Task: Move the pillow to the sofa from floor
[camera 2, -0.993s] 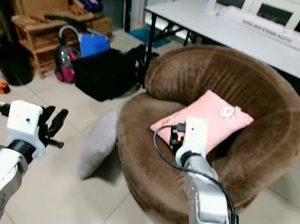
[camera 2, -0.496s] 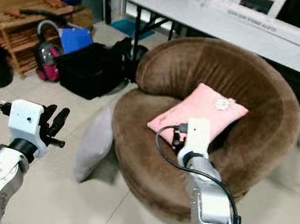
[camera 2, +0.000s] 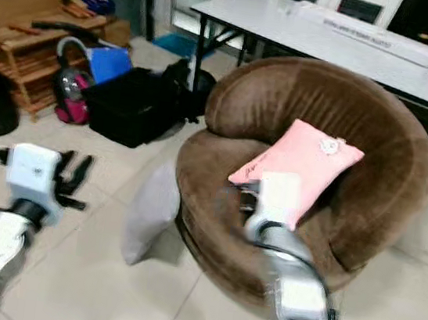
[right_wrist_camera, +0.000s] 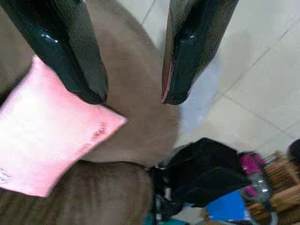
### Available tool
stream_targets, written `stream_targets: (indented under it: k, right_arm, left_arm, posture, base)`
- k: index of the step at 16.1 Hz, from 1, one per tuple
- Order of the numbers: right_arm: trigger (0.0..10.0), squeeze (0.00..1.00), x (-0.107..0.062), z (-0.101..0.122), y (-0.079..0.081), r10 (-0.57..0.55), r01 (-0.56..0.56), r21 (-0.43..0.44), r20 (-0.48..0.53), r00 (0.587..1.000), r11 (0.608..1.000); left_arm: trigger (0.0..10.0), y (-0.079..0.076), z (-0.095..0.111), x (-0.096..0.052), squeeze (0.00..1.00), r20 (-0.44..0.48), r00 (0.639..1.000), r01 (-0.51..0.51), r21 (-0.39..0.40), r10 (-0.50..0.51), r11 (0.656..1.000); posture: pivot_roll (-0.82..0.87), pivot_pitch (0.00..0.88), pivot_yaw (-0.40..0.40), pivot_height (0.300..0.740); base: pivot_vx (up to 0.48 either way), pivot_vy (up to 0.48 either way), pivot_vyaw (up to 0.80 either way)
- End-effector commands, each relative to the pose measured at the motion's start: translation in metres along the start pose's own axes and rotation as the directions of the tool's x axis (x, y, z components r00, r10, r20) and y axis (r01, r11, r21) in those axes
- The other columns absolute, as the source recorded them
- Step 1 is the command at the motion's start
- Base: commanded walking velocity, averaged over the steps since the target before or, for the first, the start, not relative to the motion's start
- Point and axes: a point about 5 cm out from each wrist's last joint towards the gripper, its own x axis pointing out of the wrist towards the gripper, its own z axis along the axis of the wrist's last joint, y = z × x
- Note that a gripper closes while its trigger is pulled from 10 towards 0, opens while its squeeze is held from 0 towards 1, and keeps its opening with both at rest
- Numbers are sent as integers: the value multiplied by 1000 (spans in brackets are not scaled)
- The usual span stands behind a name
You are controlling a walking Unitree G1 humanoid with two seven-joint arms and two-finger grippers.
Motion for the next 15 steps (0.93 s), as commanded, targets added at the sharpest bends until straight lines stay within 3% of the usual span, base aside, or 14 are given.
stream_targets:
  k: [1, 15]
  right_arm:
    - [10000, 0, -1, 5, -10, -31, 31, -2, 12, 999, 1000]
    - [10000, 0, -1, 4, -8, -19, 19, -6, 0, 1000, 1000]
  left_arm:
    - [10000, -5, 0, 1, 0, -2, 1000, 16, -4, -16, 1000]
    - [10000, -2, -2, 1, 0, -10, 1000, 4, 6, -4, 1000]
  posture:
    - [107, 0, -10, 740]
    - [109, 0, -18, 740]
  base:
    - [0, 480, -444]
    - [0, 480, -655]
